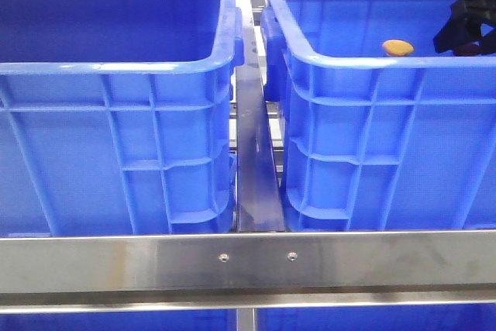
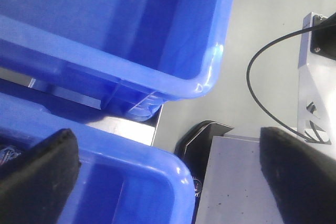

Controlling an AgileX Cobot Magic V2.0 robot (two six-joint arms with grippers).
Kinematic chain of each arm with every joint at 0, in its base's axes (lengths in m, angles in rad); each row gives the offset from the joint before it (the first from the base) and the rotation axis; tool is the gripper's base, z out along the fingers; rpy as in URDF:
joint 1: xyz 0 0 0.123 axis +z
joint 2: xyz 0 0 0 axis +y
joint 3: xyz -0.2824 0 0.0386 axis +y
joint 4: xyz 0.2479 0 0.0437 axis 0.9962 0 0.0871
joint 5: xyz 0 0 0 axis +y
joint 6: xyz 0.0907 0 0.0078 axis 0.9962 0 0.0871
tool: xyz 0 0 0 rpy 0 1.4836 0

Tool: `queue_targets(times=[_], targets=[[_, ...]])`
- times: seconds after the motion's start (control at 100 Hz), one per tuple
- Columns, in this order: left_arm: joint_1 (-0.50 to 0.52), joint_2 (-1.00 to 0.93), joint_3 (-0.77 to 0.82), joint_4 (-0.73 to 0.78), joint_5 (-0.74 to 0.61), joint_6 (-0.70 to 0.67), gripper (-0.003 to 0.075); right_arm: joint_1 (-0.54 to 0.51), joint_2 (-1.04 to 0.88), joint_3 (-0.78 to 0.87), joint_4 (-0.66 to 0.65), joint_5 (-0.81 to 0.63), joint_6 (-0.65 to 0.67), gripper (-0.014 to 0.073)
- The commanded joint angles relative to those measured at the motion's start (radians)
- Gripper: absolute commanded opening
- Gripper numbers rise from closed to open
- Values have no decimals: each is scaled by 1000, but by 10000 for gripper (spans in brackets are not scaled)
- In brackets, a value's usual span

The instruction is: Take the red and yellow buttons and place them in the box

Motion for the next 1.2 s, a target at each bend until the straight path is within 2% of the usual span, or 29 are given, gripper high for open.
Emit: queue_targets(times=[0.0, 0.06, 0.13, 0.22, 0.32, 0.37, 0.43, 0.52, 0.64, 0.75, 0.97, 1.19], targets=[[-1, -37, -32, -48, 27, -9, 651, -3, -91, -9, 27, -23, -12, 567], [-1, -37, -32, -47, 27, -10, 651, -3, -114, 14, 27, -48, -12, 525], [-1, -39, -32, -34, 27, -26, 651, -3, -143, 50, 27, -85, -12, 430], [-1, -41, -32, 13, 18, -66, 640, -3, -188, 104, 27, -97, -12, 242], [-1, -43, -32, 86, -2, -146, 599, -3, -246, 167, 27, -94, -12, 12], [-1, -43, -32, 116, -10, -181, 568, -3, -275, 198, 29, -84, -12, -74], [-1, -43, -32, 132, -12, -220, 517, -3, -309, 236, 37, -67, -12, -58], [-1, -47, -32, 139, -9, -238, 399, -3, -367, 287, 55, -63, -12, -58], [-1, -62, -27, 154, -17, -256, 193, -3, -456, 359, 70, -64, -12, -58], [-1, -87, 0, 154, -79, -312, -22, -3, -547, 408, 72, -63, -12, -58], [-1, -173, 111, 156, -228, -374, -20, -3, -730, 510, 114, -57, -12, -58], [-1, -353, 341, 195, -484, -399, -20, -3, -919, 607, 165, -52, -12, -58]])
